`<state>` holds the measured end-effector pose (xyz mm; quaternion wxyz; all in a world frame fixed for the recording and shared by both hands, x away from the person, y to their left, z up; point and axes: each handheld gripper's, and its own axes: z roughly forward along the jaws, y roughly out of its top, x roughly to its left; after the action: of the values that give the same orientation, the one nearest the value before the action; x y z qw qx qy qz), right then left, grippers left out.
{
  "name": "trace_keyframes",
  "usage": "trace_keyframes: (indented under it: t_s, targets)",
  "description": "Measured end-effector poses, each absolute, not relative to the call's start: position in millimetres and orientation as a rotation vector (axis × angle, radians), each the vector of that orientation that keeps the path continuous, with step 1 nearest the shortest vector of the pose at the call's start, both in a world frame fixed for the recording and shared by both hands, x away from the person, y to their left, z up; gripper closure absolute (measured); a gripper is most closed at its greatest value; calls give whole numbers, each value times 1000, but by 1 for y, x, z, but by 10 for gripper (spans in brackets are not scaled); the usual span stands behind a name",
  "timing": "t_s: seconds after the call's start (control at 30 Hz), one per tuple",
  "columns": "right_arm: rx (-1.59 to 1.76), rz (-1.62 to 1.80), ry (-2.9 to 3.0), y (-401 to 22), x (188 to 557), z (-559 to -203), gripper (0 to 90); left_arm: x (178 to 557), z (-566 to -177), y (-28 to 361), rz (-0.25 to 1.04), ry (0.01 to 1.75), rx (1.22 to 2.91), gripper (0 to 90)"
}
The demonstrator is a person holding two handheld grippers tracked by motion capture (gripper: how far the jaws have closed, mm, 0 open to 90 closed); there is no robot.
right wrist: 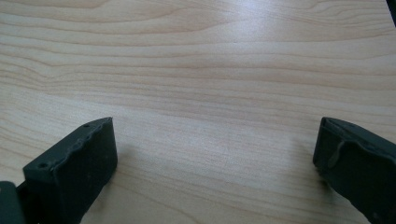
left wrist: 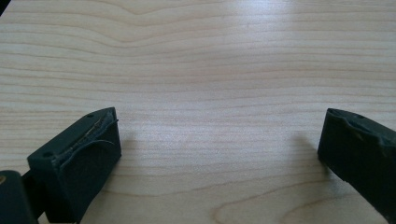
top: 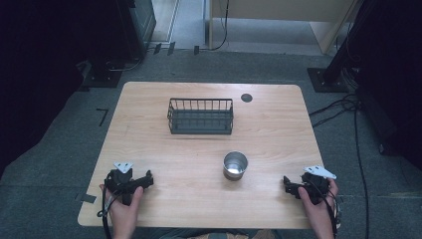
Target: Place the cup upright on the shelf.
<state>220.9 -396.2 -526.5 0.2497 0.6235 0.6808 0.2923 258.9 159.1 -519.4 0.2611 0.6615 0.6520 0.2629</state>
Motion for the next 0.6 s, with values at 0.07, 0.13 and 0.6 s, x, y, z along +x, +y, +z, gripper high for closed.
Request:
trace_keyframes:
  t_s: [0.07,0.13,0.6]
  targets:
    - [1697,796,1855,-396,221,-526,0,260,-519,160,709,1758,1796,0]
    - [1701,796,1852,-396,221,-526,0,260,-519,160,706,1754,1800,0]
    - [1704,848,1906,-379,215,-518,11,258,-519,163,695,1724,1824,0]
